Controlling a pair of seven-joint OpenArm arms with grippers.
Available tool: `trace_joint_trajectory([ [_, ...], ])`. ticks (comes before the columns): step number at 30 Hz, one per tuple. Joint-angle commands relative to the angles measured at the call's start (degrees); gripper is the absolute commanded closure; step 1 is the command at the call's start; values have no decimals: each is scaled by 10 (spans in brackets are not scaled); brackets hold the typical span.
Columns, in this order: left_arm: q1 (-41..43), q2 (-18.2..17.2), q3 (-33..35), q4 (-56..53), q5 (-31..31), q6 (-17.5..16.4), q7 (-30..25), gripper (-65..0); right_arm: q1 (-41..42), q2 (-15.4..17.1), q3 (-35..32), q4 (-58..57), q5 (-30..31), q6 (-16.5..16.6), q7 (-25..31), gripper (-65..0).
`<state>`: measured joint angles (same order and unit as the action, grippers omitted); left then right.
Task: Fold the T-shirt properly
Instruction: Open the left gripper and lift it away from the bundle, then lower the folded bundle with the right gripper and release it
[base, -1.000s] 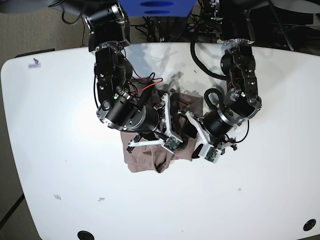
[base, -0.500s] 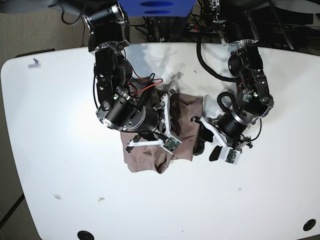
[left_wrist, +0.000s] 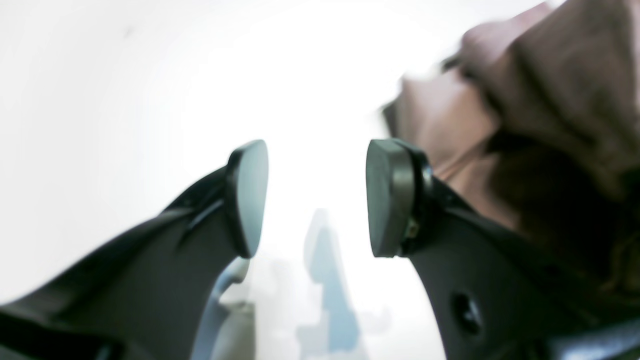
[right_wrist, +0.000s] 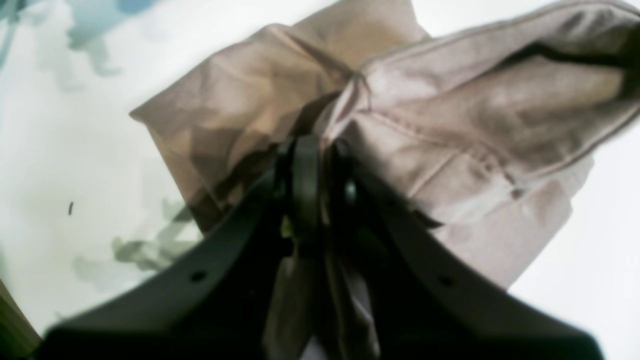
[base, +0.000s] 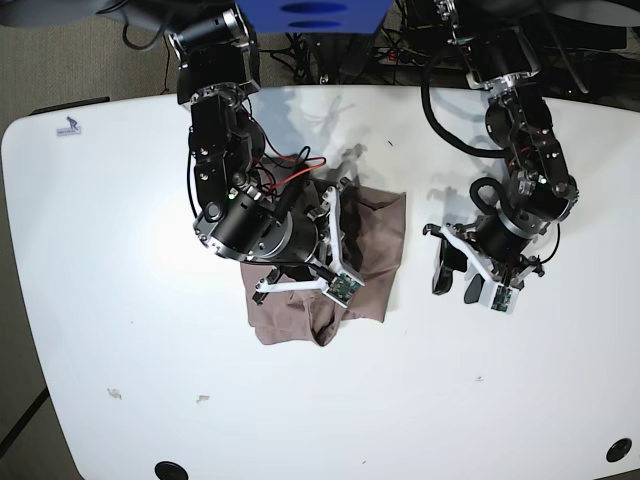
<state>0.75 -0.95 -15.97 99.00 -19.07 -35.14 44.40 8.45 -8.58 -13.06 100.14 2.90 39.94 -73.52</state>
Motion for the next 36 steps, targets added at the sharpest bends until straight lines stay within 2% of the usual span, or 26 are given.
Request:
trace_joint_trajectory([
  [1, -5, -9, -2, 11, -10, -2, -20, -307, 12, -4, -2, 8, 5, 1, 10, -99],
  [9, 10, -26, -2, 11, -10, -2, -22, -307, 12, -4, -3, 8, 5, 1, 11, -364],
  [13, 10, -26, -2, 11, -9, -2, -22, -307, 12, -4, -3, 8, 7, 1, 11, -451],
  [16, 10, -26, -2, 10, -9, -2, -20, -307, 12, -4, -3, 10, 8, 1, 11, -483],
  [23, 10, -26, -2, 9, -7, -2, -19, -307, 13, -4, 9, 14, 8, 1, 11, -493],
  [36, 26, -26, -2, 8, -5, -2, -21, -307, 58, -4, 167, 54, 8, 1, 8, -493],
])
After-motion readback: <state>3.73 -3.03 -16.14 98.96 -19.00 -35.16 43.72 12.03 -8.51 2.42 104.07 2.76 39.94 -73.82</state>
